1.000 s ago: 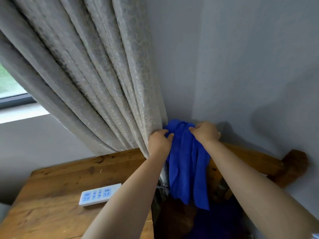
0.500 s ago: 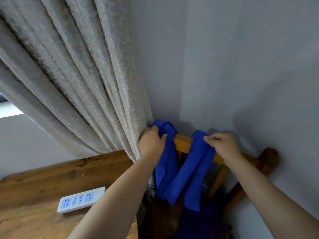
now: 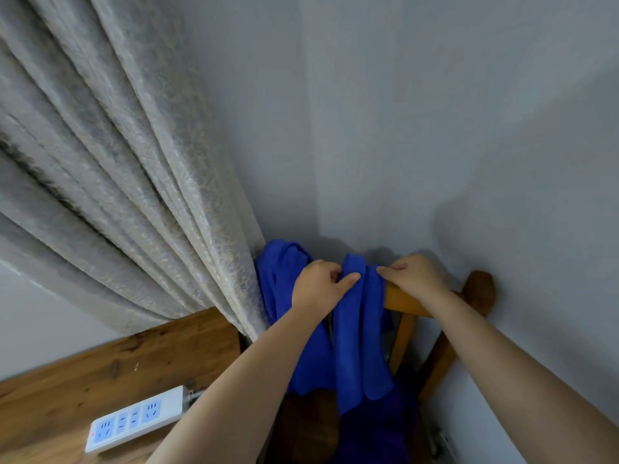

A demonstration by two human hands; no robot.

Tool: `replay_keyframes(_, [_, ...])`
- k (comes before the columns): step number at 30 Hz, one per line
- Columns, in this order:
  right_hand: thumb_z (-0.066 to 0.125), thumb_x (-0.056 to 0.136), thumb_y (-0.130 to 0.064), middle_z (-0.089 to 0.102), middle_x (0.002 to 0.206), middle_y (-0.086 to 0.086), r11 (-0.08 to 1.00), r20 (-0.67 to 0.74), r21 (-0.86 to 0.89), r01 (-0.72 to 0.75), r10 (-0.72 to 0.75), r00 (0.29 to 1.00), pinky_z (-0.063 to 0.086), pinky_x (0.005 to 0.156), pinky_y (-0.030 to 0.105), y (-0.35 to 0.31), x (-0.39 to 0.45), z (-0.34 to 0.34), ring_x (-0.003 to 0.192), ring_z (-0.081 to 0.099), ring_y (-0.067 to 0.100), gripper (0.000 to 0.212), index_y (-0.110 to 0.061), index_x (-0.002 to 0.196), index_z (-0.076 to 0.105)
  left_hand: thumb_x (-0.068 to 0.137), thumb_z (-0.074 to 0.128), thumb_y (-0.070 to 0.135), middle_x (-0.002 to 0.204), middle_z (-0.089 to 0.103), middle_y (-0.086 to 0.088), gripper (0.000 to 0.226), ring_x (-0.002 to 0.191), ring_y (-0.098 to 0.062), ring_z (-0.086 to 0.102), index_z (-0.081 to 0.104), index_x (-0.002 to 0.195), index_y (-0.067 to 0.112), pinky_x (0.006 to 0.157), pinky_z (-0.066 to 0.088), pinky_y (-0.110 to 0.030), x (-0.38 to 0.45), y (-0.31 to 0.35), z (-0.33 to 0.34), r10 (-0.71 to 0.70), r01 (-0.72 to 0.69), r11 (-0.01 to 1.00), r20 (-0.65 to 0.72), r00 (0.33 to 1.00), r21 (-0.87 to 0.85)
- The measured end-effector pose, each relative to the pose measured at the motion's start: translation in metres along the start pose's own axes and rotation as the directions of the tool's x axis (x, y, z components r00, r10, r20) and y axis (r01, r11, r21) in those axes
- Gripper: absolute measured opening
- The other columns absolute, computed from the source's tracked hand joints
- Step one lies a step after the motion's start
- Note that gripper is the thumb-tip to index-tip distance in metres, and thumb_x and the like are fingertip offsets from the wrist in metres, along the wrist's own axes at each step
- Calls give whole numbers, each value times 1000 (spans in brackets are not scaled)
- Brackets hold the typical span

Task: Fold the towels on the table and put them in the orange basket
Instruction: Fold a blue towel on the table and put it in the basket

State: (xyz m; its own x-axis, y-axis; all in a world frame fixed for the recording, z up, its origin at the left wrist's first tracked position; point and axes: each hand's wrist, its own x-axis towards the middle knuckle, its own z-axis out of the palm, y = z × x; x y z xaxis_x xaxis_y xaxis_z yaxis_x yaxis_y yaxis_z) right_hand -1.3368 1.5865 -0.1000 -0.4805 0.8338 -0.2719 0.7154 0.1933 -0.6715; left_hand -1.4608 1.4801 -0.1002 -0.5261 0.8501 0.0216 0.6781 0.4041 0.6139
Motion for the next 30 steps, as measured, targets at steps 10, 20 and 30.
replay_keyframes(10, [60,85,-22,65,110,14,979,-81,200,-46,63,995,35,103,50,-13,-5,4,111,53,32,17,-9,90,71,92,52,21,66,51,-4,32,67,-14,47,46,61,19,63,36,-25,-6,-1,-14,-172,165,974,-36,984,-158])
replay_keyframes(20, [57,87,-20,67,84,11,959,-374,-105,263,-283,883,45,86,49,-39,-81,-19,89,59,29,20,-8,77,70,92,52,20,62,51,-2,29,61,-15,45,52,63,19,64,35,-25,-73,-28,-85,-237,167,951,-268,934,-261])
replay_keyframes(30, [60,81,-10,65,86,20,853,-404,-76,517,-500,766,46,83,46,-126,-234,34,84,58,33,14,0,74,67,90,55,15,69,66,-17,24,70,-28,58,70,77,0,71,48,-31,-242,-58,-184,-197,16,951,-566,801,-309])
